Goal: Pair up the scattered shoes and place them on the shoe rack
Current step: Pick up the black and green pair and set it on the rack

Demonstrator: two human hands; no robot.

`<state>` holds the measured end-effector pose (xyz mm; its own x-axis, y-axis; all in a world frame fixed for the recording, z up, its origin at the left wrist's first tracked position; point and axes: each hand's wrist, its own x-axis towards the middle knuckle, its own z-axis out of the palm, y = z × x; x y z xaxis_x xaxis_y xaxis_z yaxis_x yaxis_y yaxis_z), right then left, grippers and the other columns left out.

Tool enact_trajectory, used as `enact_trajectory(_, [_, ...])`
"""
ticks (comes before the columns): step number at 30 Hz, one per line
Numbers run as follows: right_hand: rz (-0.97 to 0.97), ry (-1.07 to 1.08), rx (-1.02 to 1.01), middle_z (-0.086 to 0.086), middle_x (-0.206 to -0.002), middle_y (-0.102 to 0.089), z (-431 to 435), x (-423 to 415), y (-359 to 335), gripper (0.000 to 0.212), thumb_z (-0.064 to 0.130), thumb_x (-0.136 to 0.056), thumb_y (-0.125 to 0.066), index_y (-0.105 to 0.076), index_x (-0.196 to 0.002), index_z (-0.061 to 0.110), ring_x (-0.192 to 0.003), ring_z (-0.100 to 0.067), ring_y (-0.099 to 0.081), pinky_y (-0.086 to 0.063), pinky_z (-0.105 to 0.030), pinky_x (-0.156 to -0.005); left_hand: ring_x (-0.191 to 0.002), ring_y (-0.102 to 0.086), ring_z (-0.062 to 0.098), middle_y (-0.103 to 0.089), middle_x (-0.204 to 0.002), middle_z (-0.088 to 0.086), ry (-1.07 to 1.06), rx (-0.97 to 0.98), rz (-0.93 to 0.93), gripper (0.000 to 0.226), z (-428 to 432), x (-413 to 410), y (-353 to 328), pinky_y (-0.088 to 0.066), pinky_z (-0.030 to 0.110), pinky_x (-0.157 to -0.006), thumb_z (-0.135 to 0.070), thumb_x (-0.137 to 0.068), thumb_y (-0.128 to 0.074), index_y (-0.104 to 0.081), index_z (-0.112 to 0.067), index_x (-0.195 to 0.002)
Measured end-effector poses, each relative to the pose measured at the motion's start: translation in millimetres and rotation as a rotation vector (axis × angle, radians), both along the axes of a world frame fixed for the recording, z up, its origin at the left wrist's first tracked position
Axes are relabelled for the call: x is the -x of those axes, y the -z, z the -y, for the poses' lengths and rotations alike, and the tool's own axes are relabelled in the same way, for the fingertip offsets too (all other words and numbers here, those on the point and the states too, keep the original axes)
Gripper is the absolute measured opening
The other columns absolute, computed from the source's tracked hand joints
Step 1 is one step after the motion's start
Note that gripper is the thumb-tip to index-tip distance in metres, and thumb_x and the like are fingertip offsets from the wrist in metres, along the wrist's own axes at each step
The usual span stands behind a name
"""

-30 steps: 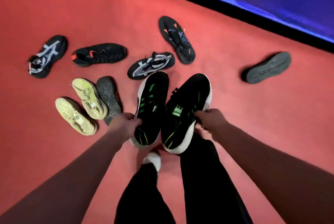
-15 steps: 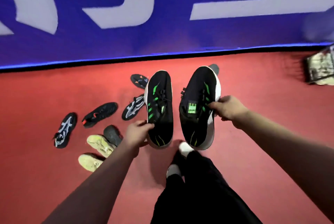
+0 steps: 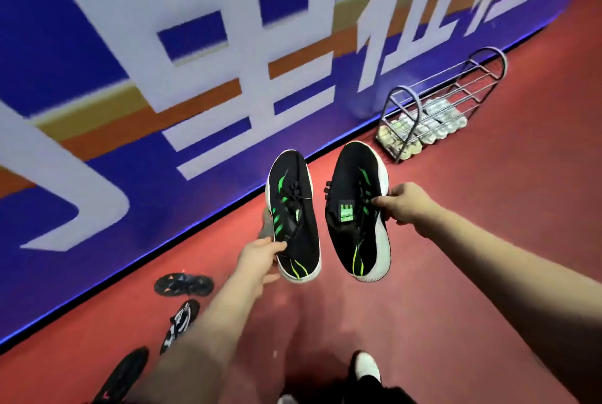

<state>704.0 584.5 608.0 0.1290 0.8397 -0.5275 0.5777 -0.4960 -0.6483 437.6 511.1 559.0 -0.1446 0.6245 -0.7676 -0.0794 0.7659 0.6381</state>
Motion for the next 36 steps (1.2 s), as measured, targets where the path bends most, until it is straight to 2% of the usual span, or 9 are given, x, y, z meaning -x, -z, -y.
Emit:
enact_trajectory(2, [-0.003, 0.059, -0.043, -0.013, -0.058, -0.058, -12, -49, -13, 0.029, 0.017, -0.082, -0.067, -0.056, -0.058, 0.006, -0.047, -0.019, -0.044, -0.037, -0.023, -0.044, -0.067, -0.052, 0.014, -0.059, -0.079, 0.003, 0.026, -0.001, 0.002, 0.017, -19, -47, -11, -0.047, 0.032, -0.072, -0.011, -0.084, -0.063, -0.065, -0.016, -0.1])
enact_trajectory(6, [-0.005, 0.165, -0.089, -0.014, -0.058, -0.057, -37, -146, -29, 0.029, 0.016, -0.082, -0.066, -0.054, -0.057, 0.007, -0.046, -0.02, -0.043, -0.036, -0.024, -0.045, -0.065, -0.051, 0.013, -0.056, -0.075, 0.001, 0.06, -0.024, 0.009, 0.043, -58, -140, -19, -0.049, 0.032, -0.067, -0.012, -0.082, -0.065, -0.056, -0.011, -0.124])
enact_trajectory(10, [0.004, 0.252, -0.11, -0.018, -0.065, -0.06, -57, -217, -28, 0.022, 0.016, -0.08, -0.066, -0.056, -0.065, 0.003, -0.049, -0.022, -0.044, -0.036, -0.024, -0.045, -0.064, -0.052, 0.016, -0.057, -0.075, 0.003, 0.092, -0.033, 0.054, 0.017, -93, -206, -22, -0.05, 0.032, -0.065, -0.008, -0.084, -0.062, -0.06, -0.013, -0.101])
enact_trajectory(13, [0.014, 0.315, -0.079, -0.018, -0.067, -0.062, -71, -259, -12, 0.019, 0.015, -0.081, -0.065, -0.062, -0.073, -0.003, -0.052, -0.023, -0.047, -0.038, -0.024, -0.045, -0.063, -0.052, 0.017, -0.058, -0.074, 0.004, 0.115, -0.02, 0.043, 0.014, -127, -244, -14, -0.05, 0.032, -0.065, -0.006, -0.085, -0.061, -0.058, -0.016, -0.094])
enact_trajectory(16, [0.021, 0.365, -0.054, -0.016, -0.067, -0.064, -97, -296, 10, 0.022, 0.013, -0.08, -0.064, -0.066, -0.082, -0.008, -0.057, -0.025, -0.052, -0.04, -0.026, -0.048, -0.064, -0.053, 0.017, -0.059, -0.076, 0.005, 0.165, 0.014, 0.024, 0.026, -172, -283, 3, -0.051, 0.037, -0.074, -0.007, -0.085, -0.062, -0.057, -0.013, -0.109])
enact_trajectory(19, [0.034, 0.401, -0.012, -0.017, -0.07, -0.065, -137, -330, 27, 0.023, 0.014, -0.079, -0.064, -0.066, -0.085, -0.008, -0.059, -0.025, -0.054, -0.041, -0.027, -0.048, -0.066, -0.056, 0.018, -0.062, -0.08, 0.005, 0.235, 0.05, 0.04, 0.035, -223, -323, 20, -0.049, 0.032, -0.066, -0.008, -0.084, -0.062, -0.057, -0.011, -0.118])
enact_trajectory(24, [0.048, 0.454, 0.018, -0.015, -0.069, -0.065, -206, -382, 39, 0.024, 0.014, -0.078, -0.064, -0.065, -0.085, -0.009, -0.059, -0.025, -0.053, -0.042, -0.029, -0.052, -0.065, -0.056, 0.017, -0.062, -0.075, 0.002, 0.307, 0.095, 0.047, 0.026, -307, -386, 32, -0.047, 0.042, -0.092, -0.008, -0.086, -0.059, -0.062, -0.015, -0.111])
enact_trajectory(29, [0.04, 0.516, 0.045, -0.016, -0.069, -0.063, -252, -445, 50, 0.027, 0.014, -0.079, -0.063, -0.062, -0.085, -0.013, -0.056, -0.022, -0.049, -0.04, -0.031, -0.055, -0.068, -0.055, 0.017, -0.06, -0.077, 0.003, 0.329, 0.16, 0.002, 0.015, -372, -452, 37, -0.045, 0.039, -0.085, -0.006, -0.086, -0.058, -0.059, -0.017, -0.097])
enact_trajectory(36, [0.123, 0.43, 0.129, -0.02, -0.073, -0.067, -318, -569, 80, 0.02, 0.014, -0.077, -0.063, -0.065, -0.08, -0.005, -0.059, -0.025, -0.052, -0.042, -0.032, -0.055, -0.062, -0.05, 0.017, -0.058, -0.074, 0.005, 0.344, 0.249, -0.088, 0.021, -450, -558, 63, -0.042, 0.027, -0.06, -0.006, -0.087, -0.055, -0.059, -0.011, -0.107])
